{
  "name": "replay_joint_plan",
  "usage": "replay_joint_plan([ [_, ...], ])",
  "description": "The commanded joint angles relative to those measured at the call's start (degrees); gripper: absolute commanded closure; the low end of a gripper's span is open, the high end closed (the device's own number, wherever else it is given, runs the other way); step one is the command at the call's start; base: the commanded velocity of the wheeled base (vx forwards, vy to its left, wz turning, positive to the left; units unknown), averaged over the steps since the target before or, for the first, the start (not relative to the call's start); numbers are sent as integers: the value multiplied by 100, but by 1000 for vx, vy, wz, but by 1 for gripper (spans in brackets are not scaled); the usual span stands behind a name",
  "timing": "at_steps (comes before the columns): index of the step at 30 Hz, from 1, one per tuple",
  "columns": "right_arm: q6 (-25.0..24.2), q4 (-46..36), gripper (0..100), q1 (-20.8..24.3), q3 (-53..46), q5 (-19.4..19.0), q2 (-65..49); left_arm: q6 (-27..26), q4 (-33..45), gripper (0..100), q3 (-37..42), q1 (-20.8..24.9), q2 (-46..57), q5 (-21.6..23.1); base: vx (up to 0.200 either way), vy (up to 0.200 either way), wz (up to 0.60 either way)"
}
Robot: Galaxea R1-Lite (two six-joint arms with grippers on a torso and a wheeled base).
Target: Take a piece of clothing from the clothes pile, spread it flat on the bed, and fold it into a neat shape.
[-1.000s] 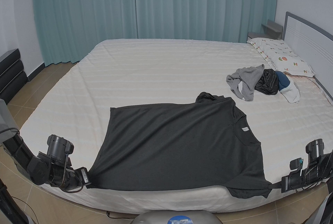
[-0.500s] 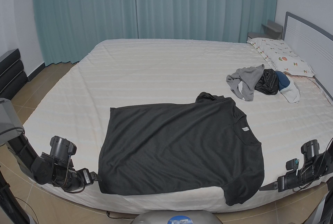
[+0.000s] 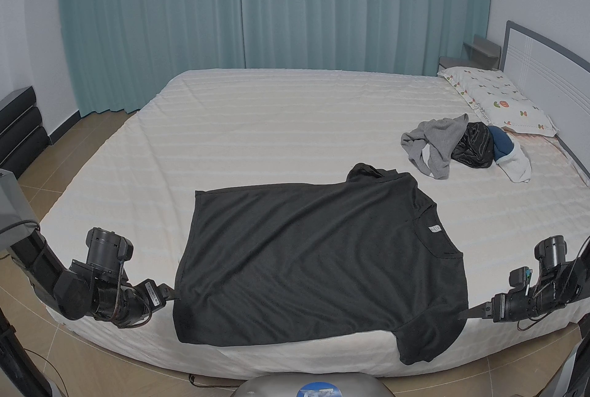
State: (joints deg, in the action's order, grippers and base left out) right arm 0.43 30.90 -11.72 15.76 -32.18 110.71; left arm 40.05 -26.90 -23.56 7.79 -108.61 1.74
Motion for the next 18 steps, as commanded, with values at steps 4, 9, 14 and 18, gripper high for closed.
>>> replay_joint_plan([
  [4,-1001,74,0,337,243,45,-331,311,10,0,-201,-23,24,19,0,100,0],
  [9,-1774,671,0,653,182,160,-428,311,1,0,-228,-67,15,28,0,200,0],
  [14,-2134,1172,0,846,102,423,-270,311,-8,0,-228,-85,15,28,0,200,0],
  [18,-2433,1480,0,917,85,441,-226,311,-17,0,-228,-76,24,37,0,0,0],
])
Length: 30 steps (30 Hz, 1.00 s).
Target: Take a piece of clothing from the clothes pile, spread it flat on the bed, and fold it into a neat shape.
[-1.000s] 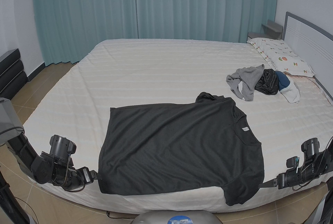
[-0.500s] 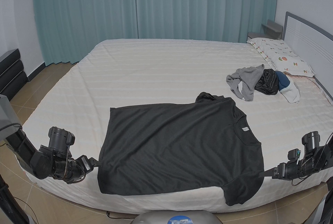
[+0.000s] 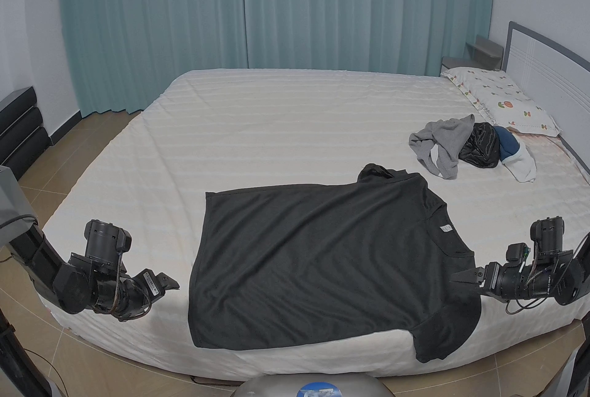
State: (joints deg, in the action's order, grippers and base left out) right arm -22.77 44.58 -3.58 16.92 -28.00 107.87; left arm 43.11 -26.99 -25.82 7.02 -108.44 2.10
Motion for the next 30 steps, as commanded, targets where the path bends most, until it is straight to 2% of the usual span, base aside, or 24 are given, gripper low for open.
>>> replay_joint_plan([
  [1,-324,253,0,147,-22,23,58,5,-8,0,-2,10,7,1,0,0,0],
  [5,-623,560,0,156,-5,40,120,119,-61,0,-134,10,-20,1,0,0,0],
  [11,-676,991,0,165,-40,216,304,365,-70,0,-222,124,24,10,200,0,0],
  [20,-685,1026,0,165,-31,216,383,805,-61,0,-477,291,24,63,200,0,0],
  [27,-825,1044,0,165,4,216,383,1007,-61,0,-679,414,-29,212,0,0,0],
  [30,-984,1141,0,165,-13,216,375,1367,-43,0,-811,476,-46,300,0,0,0],
])
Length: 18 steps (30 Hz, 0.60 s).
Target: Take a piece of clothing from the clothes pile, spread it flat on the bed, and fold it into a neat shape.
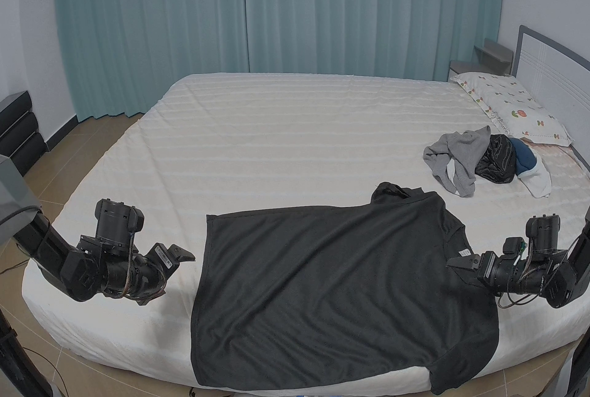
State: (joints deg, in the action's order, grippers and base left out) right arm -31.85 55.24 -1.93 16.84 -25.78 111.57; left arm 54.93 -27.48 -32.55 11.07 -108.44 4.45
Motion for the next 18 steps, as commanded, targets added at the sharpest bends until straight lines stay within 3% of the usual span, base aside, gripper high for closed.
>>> replay_joint_plan([
  [1,-67,119,0,8,-14,-6,14,290,-12,0,-146,115,-55,100,0,0,0],
  [5,-75,198,0,8,-22,-6,76,501,14,0,-138,238,-11,249,0,0,0],
  [14,-75,198,0,8,-5,-6,93,510,50,0,-85,361,24,241,0,-200,0],
  [18,-75,198,0,-1,4,-6,102,510,58,0,-155,352,-11,232,0,0,0],
])
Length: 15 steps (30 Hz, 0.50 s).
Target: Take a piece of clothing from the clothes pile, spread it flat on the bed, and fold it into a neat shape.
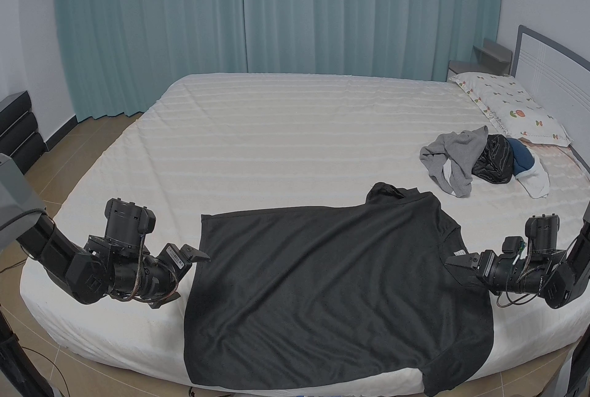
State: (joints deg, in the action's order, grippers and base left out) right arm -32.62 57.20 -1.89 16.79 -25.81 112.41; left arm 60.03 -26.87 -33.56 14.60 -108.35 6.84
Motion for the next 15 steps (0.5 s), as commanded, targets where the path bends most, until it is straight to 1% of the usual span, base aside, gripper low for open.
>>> replay_joint_plan([
  [1,1,2,0,-4,0,-3,27,-9,-11,0,-72,-1,-19,-16,0,0,0],
  [2,1,2,0,-4,0,-3,27,-9,-11,0,-80,-1,-28,-25,0,0,0],
  [7,-7,2,0,-4,18,-3,27,-44,-3,0,-643,-195,-327,-51,0,0,0],
  [8,-7,2,0,-4,18,-3,27,-44,-3,0,-643,-195,-327,-51,0,0,0],
  [9,-16,2,0,-4,18,-3,27,-61,-3,0,-986,-327,-547,-60,0,0,0],
  [12,-16,2,0,-4,18,-3,27,-114,-3,0,-1504,-485,-881,-60,0,0,0],
  [15,-7,2,0,-4,18,-3,79,-386,-3,0,-1996,-590,-1347,-60,0,0,0],
])
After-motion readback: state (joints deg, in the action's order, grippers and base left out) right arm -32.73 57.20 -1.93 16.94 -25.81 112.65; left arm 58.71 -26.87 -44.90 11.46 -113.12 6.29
